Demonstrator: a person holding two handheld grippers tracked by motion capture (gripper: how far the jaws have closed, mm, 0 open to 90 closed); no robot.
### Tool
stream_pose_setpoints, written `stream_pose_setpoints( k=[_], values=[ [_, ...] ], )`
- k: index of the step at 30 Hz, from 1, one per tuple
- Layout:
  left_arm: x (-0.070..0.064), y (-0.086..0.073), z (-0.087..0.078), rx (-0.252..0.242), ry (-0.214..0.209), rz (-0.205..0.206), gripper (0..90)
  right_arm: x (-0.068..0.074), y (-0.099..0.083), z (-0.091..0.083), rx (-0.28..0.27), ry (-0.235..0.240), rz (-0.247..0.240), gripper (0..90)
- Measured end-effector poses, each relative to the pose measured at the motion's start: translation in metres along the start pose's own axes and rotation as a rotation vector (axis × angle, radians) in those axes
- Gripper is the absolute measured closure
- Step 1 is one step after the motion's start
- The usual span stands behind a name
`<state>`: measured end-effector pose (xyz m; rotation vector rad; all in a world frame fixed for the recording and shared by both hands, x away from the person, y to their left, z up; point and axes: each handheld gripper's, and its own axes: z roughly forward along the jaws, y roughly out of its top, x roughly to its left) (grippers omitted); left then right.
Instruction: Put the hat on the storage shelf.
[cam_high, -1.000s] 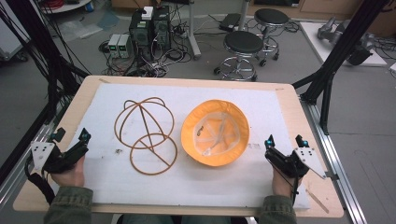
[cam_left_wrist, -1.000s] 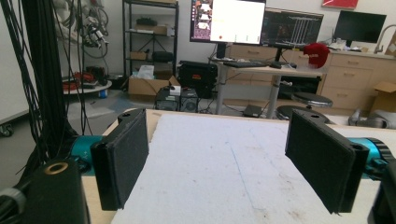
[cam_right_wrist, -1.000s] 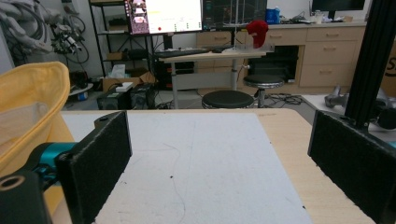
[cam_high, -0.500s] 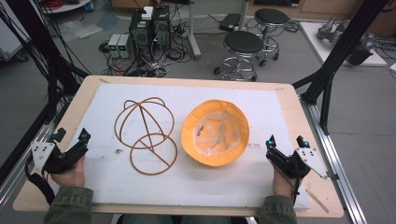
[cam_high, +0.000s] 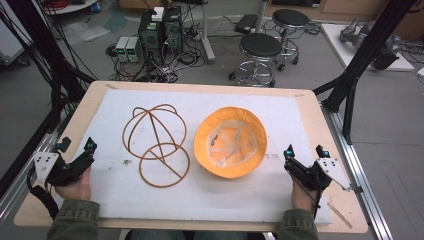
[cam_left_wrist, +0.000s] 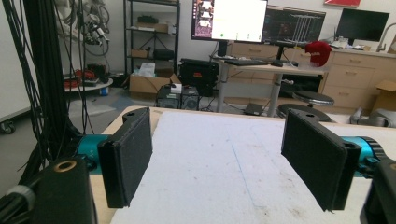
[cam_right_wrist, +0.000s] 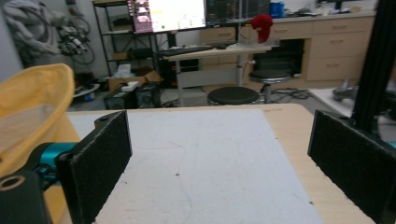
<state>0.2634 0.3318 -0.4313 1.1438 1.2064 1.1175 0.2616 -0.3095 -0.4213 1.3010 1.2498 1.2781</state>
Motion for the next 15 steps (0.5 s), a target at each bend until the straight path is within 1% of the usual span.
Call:
stream_pose_setpoints(
  k=[3, 4, 6, 8, 10, 12, 15],
  values=[
    [-0.001, -0.001, 0.000, 0.004, -0.005, -0.004, 26.0, 0.003, 0.005, 0.001, 0.002, 0.041, 0.014, 5.0],
    [-0.001, -0.001, 0.000, 0.008, -0.008, 0.000, 26.0, 0.005, 0.008, 0.001, -0.002, 0.047, 0.017, 5.0],
    [-0.002, -0.001, 0.000, 0.006, -0.011, 0.000, 26.0, 0.008, 0.014, 0.002, -0.010, 0.068, 0.013, 5.0],
    [-0.003, -0.001, 0.000, 0.011, -0.012, 0.001, 26.0, 0.012, 0.018, 0.004, -0.002, 0.092, 0.012, 4.9],
    [-0.003, -0.002, -0.001, 0.013, -0.010, 0.000, 25.8, 0.018, 0.021, 0.009, 0.018, 0.139, 0.006, 4.9],
    [-0.002, -0.002, -0.001, 0.017, -0.009, -0.001, 25.8, 0.021, 0.022, 0.011, 0.029, 0.159, -0.001, 4.9],
    [-0.002, -0.002, -0.002, 0.020, -0.007, 0.001, 25.7, 0.027, 0.025, 0.013, 0.049, 0.192, 0.008, 4.9]
  ],
)
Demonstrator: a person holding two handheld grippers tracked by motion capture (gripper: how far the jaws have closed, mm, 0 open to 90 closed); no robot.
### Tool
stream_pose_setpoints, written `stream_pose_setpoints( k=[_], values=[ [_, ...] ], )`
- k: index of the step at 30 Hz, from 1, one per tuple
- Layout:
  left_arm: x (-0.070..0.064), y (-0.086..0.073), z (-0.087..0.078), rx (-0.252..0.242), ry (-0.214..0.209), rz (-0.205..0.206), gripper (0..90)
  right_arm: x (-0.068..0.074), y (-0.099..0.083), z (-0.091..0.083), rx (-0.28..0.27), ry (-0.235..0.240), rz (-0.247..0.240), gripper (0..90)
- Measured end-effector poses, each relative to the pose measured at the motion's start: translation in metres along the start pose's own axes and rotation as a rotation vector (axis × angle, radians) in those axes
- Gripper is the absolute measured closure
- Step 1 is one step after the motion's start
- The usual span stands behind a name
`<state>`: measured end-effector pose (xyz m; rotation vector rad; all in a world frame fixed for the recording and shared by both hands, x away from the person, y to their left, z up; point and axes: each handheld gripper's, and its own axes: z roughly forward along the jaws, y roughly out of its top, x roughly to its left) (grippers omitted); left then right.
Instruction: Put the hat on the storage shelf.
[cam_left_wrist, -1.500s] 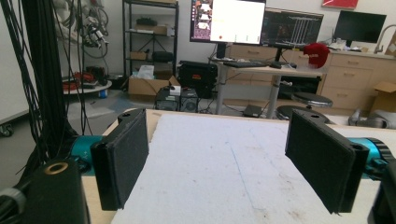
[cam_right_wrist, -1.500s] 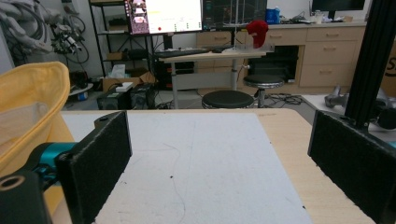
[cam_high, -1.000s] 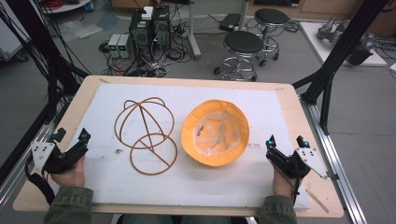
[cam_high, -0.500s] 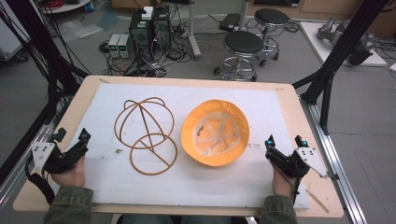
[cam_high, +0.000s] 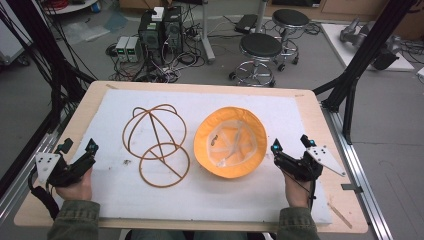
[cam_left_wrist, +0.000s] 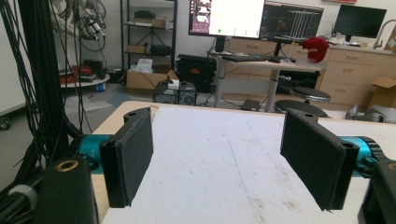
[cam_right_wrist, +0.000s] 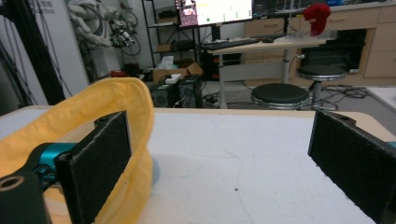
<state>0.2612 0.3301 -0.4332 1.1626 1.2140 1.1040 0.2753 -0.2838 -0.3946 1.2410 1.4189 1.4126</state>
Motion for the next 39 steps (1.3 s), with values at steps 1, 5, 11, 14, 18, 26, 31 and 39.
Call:
stream_pose_setpoints(
  k=[1, 5, 11, 14, 18, 26, 31, 39],
  values=[
    [0.000, 0.000, -0.001, 0.001, -0.003, -0.001, 25.5, 0.002, 0.001, 0.001, -0.004, 0.013, 0.005, 4.9],
    [-0.001, 0.000, -0.002, 0.001, -0.003, -0.001, 25.5, 0.008, 0.006, 0.005, 0.003, 0.039, -0.006, 4.9],
    [-0.001, -0.001, -0.004, 0.005, 0.001, 0.007, 25.5, 0.011, 0.010, 0.014, 0.026, 0.058, -0.016, 4.9],
    [-0.001, -0.001, -0.003, 0.007, 0.000, 0.007, 25.5, 0.013, 0.012, 0.020, 0.045, 0.068, -0.017, 4.9],
    [-0.002, -0.001, -0.003, 0.010, 0.001, 0.006, 25.5, 0.015, 0.016, 0.028, 0.075, 0.086, -0.032, 4.9],
    [0.001, -0.001, -0.002, 0.009, 0.015, -0.006, 24.7, 0.025, 0.028, 0.042, 0.118, 0.110, -0.066, 4.9],
    [0.002, -0.001, -0.002, 0.011, 0.011, -0.021, 24.3, 0.032, 0.032, 0.049, 0.137, 0.120, -0.081, 5.0],
    [-0.001, -0.001, -0.001, 0.012, -0.002, -0.022, 24.3, 0.035, 0.030, 0.064, 0.215, 0.123, -0.088, 5.0]
  ],
)
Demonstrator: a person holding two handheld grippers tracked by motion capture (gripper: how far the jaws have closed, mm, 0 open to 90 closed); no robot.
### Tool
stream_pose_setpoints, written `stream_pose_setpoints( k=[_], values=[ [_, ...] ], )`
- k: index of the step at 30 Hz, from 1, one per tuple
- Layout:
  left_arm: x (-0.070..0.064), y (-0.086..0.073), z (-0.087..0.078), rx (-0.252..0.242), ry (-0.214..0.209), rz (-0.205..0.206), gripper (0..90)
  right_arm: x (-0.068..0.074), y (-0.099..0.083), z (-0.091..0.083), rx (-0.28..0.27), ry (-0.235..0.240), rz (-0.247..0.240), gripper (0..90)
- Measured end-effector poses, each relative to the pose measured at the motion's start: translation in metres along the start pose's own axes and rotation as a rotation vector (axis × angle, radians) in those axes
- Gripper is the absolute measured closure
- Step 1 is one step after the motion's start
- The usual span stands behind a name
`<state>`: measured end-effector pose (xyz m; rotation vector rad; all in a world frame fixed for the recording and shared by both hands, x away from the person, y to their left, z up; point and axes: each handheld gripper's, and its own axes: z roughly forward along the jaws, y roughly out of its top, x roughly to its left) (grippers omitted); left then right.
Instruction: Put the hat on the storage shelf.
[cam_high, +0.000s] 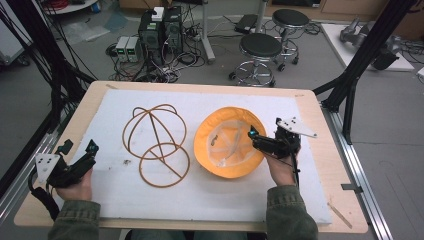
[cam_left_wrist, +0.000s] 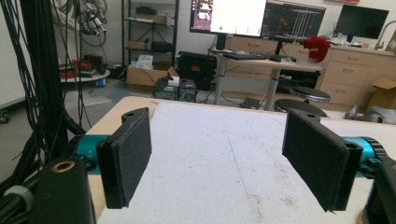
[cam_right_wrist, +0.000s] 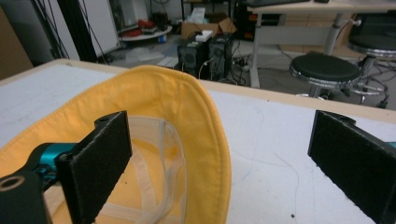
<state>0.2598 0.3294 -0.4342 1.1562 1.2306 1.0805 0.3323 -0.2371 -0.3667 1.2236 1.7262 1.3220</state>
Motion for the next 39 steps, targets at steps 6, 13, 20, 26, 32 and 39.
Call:
stream_pose_setpoints(
  k=[6, 13, 20, 26, 32, 39],
  values=[
    [0.000, 0.000, 0.001, -0.004, -0.020, -0.004, 23.6, 0.000, 0.004, 0.011, 0.068, -0.014, -0.005, 5.1],
    [-0.001, 0.001, 0.002, -0.002, -0.033, -0.002, 23.5, 0.001, 0.004, 0.025, 0.161, -0.009, 0.001, 5.1],
    [-0.003, 0.000, 0.004, 0.008, -0.046, 0.003, 23.4, -0.001, 0.002, 0.031, 0.206, 0.003, 0.027, 11.8],
    [-0.003, 0.000, 0.004, 0.006, -0.056, 0.000, 23.3, -0.003, 0.002, 0.030, 0.240, 0.039, 0.046, 22.5],
    [-0.004, 0.000, 0.005, 0.010, -0.060, 0.001, 23.2, -0.002, 0.001, 0.031, 0.291, 0.045, 0.046, 48.1],
    [-0.007, -0.001, 0.006, 0.017, -0.068, 0.005, 23.3, -0.002, 0.001, 0.029, 0.318, 0.061, 0.077, 86.4]
  ],
)
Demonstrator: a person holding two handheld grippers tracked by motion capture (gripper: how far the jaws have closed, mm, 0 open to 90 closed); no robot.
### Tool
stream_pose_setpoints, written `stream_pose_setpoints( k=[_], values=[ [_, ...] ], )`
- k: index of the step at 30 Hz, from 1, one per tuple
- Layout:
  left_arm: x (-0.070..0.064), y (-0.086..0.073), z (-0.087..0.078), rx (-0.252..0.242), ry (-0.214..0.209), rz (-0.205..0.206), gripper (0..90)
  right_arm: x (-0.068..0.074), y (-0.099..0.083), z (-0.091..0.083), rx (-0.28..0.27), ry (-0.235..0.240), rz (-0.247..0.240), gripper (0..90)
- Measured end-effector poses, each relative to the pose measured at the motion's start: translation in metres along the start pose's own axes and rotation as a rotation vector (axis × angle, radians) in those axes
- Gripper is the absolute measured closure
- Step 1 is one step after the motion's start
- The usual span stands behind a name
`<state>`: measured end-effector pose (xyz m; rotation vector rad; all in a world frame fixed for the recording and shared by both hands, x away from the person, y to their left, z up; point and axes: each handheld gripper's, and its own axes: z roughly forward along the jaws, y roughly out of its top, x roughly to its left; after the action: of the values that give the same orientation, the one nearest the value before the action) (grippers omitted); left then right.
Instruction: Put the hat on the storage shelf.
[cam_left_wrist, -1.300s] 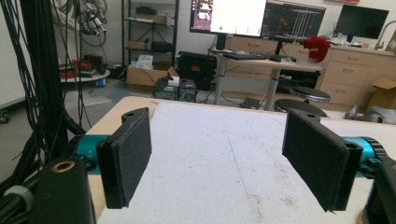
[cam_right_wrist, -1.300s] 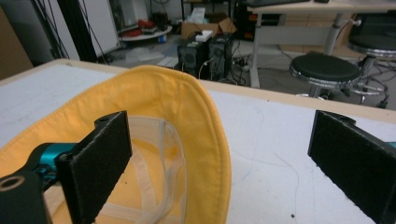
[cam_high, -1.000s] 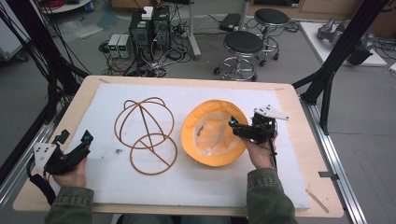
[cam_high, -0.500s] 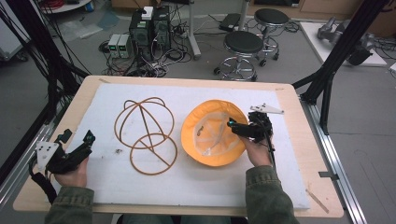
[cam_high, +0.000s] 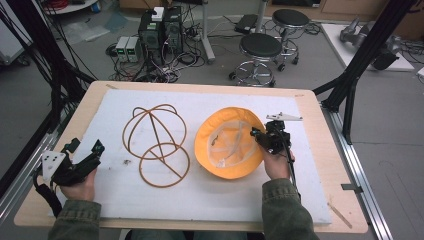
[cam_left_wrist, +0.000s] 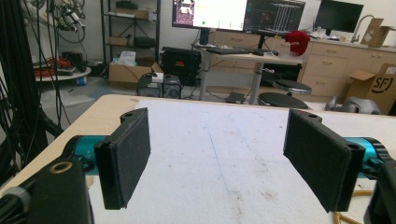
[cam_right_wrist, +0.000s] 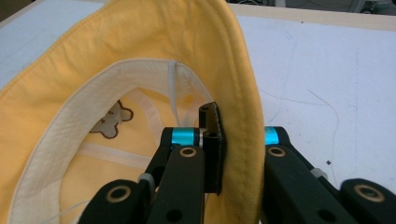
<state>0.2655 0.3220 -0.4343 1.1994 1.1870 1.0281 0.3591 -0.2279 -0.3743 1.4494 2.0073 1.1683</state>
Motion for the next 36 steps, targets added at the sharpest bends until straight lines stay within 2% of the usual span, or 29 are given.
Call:
stream_pose_setpoints(
  k=[3, 11, 22, 28, 36],
  values=[
    [0.001, 0.000, 0.000, 0.001, 0.002, 0.002, 23.3, 0.000, 0.000, 0.000, -0.007, -0.004, 0.016, 86.5],
    [0.001, 0.000, -0.001, -0.001, -0.004, -0.002, 23.3, 0.000, 0.000, -0.003, -0.016, -0.028, 0.020, 86.5],
    [0.002, 0.000, -0.001, 0.002, -0.001, -0.006, 23.3, 0.001, -0.001, -0.005, -0.024, -0.030, 0.036, 86.5],
    [0.002, -0.001, 0.001, 0.010, -0.004, -0.010, 23.4, 0.002, 0.001, -0.010, -0.058, -0.039, 0.067, 86.4],
    [0.001, -0.002, 0.001, 0.016, -0.011, -0.010, 23.4, 0.001, 0.008, -0.021, -0.124, -0.054, 0.081, 86.2]
  ],
)
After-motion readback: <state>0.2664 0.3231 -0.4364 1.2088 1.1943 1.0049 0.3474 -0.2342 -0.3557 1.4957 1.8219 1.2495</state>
